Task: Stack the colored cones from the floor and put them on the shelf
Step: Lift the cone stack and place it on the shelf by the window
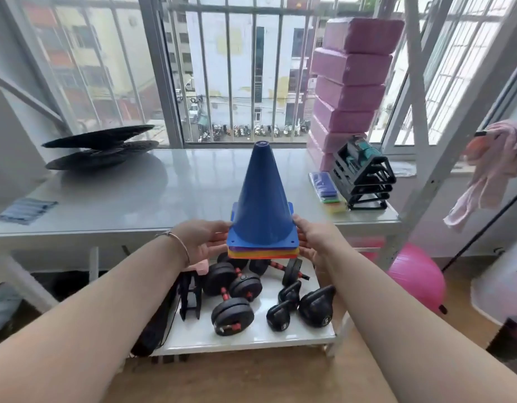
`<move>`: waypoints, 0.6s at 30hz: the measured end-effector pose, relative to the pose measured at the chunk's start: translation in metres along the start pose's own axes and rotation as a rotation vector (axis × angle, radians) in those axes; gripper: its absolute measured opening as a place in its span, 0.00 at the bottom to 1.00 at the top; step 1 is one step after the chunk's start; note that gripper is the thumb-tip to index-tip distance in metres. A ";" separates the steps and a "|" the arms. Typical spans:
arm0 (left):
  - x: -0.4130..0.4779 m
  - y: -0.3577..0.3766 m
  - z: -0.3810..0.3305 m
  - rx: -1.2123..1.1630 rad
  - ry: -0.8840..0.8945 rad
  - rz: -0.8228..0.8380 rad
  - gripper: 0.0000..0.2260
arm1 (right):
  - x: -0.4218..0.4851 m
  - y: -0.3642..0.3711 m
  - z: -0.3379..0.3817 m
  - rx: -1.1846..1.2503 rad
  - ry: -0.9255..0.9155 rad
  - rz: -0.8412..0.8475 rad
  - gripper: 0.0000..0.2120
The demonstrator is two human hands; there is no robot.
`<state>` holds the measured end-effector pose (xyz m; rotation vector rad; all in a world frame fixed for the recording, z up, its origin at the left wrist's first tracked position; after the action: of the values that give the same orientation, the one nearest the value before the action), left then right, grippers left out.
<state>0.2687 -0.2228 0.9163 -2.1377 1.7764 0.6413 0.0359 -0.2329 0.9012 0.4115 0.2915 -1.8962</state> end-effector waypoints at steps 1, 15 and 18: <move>0.007 -0.001 -0.005 0.001 0.001 -0.010 0.03 | 0.004 0.004 0.003 0.002 -0.003 0.003 0.13; 0.115 0.012 -0.065 -0.072 0.004 -0.073 0.04 | 0.116 0.065 0.057 -0.057 -0.023 0.022 0.12; 0.145 0.018 -0.079 -0.053 0.007 -0.124 0.05 | 0.152 0.085 0.067 -0.065 -0.045 0.022 0.15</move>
<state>0.2839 -0.3876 0.9115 -2.2666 1.6324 0.6577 0.0569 -0.4185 0.8980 0.3271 0.3166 -1.8665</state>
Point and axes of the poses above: each hand's wrist, its own x-axis towards the middle knuckle, its own y-axis out of the palm, z = x × y, the point moved 2 cm from there along x, towards the middle knuckle, and after that the axes turned 13 degrees about -z, right-handed, at the moved point
